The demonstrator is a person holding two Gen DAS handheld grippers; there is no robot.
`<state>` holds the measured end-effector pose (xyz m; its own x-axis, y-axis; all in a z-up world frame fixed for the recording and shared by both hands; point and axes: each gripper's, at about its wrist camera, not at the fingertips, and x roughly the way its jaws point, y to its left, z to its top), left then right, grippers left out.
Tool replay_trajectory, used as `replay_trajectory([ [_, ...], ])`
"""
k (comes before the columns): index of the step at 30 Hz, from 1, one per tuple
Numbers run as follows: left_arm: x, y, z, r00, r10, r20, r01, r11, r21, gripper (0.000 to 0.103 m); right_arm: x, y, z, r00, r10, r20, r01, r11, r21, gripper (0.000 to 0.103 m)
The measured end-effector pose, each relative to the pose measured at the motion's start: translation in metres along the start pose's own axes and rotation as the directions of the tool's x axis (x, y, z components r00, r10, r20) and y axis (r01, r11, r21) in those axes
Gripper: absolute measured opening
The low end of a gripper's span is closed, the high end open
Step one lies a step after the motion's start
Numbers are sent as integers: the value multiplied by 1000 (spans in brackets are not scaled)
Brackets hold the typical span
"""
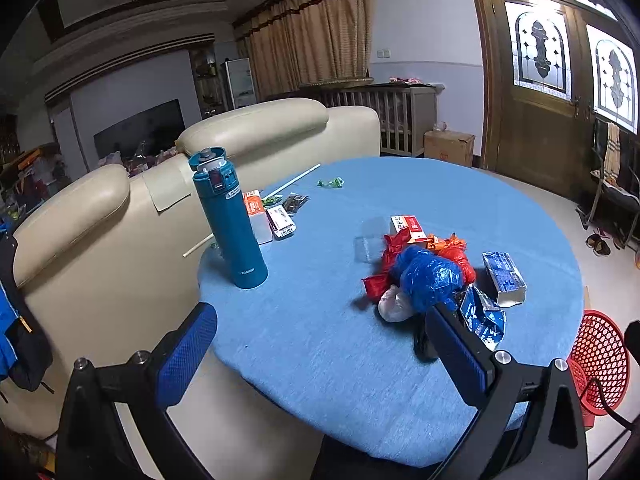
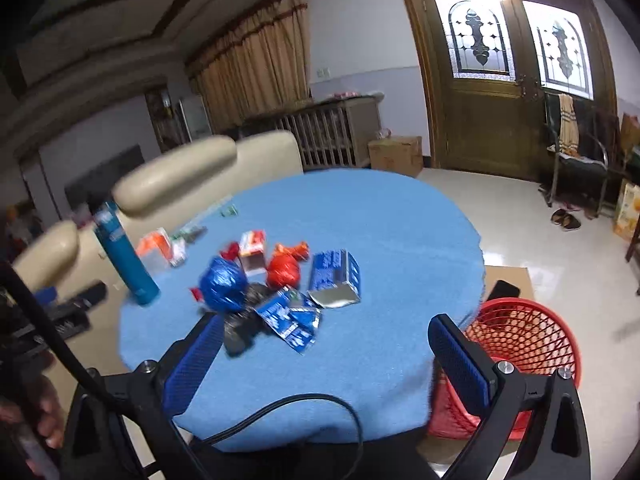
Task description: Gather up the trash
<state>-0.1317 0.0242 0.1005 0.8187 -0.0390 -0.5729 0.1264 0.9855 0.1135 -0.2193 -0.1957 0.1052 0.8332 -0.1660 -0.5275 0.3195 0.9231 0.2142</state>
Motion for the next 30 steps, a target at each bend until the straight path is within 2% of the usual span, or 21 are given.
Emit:
replay_trajectory([
  [5,-2,3,-2,1000,-4,0,4,1000,-5,103,-4,-13,-5,997,71,-14,-70,994,89,103],
  [7,-1,2,-3,1000,-10,-7,10,1000,-5,103,-2,-12,-3,997,67,-23,-64,994,90,103],
  [13,5,-2,-7,999,-28,-37,28,1000,8,103,17,5,12,997,-19,-77,17,999,-27,103],
  [16,4,-5,-9,999,-17,-35,18,1000,21,103,26,10,20,993,-37,-113,28,996,-82,103],
  [23,2,-7,-7,999,-13,-30,13,1000,27,103,22,19,24,995,-56,-82,41,984,-176,103],
  [30,5,-14,-10,999,-21,-47,23,998,56,103,35,19,21,989,-55,-137,26,979,-204,103],
])
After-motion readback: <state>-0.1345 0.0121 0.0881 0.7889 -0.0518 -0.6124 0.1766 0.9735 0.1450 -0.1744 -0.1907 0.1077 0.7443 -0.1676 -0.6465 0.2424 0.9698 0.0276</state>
